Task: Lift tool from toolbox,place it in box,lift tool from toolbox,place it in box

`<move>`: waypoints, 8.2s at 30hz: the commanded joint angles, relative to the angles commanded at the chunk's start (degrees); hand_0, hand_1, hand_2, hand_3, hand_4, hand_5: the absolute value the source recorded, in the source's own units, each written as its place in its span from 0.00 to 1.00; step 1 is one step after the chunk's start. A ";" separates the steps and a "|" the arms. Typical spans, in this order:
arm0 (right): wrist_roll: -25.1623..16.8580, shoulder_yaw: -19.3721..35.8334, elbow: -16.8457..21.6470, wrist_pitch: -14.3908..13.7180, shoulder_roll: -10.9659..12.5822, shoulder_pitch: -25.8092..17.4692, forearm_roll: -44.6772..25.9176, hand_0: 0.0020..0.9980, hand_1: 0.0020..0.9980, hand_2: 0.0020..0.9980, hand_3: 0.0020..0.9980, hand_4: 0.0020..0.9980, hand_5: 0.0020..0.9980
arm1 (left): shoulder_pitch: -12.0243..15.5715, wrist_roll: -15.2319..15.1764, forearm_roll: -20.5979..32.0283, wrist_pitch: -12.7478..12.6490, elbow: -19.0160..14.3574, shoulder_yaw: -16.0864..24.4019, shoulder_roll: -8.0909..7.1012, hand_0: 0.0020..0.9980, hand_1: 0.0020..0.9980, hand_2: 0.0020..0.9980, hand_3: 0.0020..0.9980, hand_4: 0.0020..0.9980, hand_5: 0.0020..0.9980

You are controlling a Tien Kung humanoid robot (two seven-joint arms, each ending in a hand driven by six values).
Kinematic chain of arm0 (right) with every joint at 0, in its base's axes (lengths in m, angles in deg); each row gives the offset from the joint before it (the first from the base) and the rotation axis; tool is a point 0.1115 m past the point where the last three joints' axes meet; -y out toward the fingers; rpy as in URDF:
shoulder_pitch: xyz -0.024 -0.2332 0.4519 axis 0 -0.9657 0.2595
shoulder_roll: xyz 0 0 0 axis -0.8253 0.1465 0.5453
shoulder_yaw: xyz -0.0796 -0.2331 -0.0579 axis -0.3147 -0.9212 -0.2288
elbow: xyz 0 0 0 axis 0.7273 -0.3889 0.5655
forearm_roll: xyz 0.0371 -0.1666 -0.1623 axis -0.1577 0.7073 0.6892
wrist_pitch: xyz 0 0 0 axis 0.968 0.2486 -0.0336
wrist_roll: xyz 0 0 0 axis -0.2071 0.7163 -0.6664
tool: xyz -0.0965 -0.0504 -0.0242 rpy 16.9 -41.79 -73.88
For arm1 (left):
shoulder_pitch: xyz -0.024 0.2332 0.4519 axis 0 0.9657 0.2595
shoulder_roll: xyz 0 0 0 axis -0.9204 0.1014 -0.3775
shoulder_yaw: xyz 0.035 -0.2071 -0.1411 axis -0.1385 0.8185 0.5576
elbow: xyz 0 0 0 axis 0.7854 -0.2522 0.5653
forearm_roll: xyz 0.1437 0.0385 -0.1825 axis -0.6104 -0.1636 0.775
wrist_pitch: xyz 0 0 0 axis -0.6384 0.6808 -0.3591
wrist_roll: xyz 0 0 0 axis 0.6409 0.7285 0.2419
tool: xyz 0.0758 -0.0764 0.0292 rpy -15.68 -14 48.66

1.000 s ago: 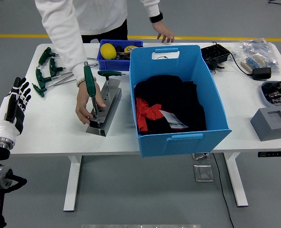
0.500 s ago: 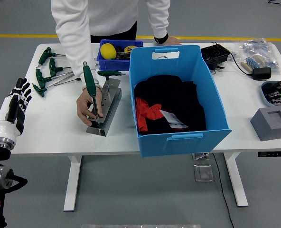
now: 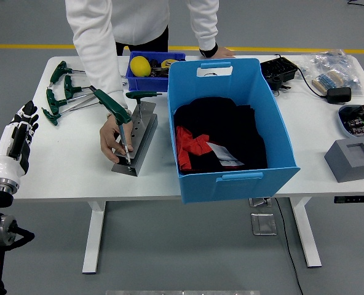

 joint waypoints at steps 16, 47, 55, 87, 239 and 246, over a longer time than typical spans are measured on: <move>0.01 -0.03 0.00 -0.03 -0.01 -0.17 -0.14 0.64 0.63 0.73 0.57 0.83 0.66 | -1.05 -4.80 -32.48 -4.52 -8.22 0.51 -4.08 1.00 1.00 1.00 1.00 1.00 0.52; 0.19 0.05 0.00 -0.06 0.12 0.43 -0.27 0.64 0.63 0.73 0.57 0.83 0.66 | -26.59 -2.86 -53.76 13.20 -8.93 -31.83 -24.55 1.00 0.94 0.89 0.92 1.00 0.39; 0.14 -0.20 0.00 -0.21 0.16 0.59 -0.74 0.64 0.63 0.73 0.57 0.83 0.66 | -29.45 -1.50 -53.76 14.87 -5.09 -35.49 -23.67 0.92 0.77 0.70 0.82 1.00 0.42; -0.06 -0.72 0.00 -0.39 0.50 1.07 -1.39 0.65 0.63 0.73 0.57 0.84 0.66 | -34.44 0.08 -53.08 14.14 3.22 -42.19 -21.64 0.42 0.29 0.29 0.44 1.00 0.59; 0.89 1.92 0.00 -0.06 0.47 0.50 2.17 0.65 0.63 0.73 0.57 0.84 0.66 | -55.04 -0.61 -29.58 8.90 -1.15 -50.40 -15.36 0.19 0.00 0.02 0.08 0.71 0.34; 0.96 0.93 0.00 0.05 0.80 1.43 2.07 0.65 0.64 0.74 0.57 0.84 0.66 | -55.80 -2.70 -29.84 5.61 4.29 -55.04 -8.99 0.19 0.01 0.04 0.08 0.71 0.35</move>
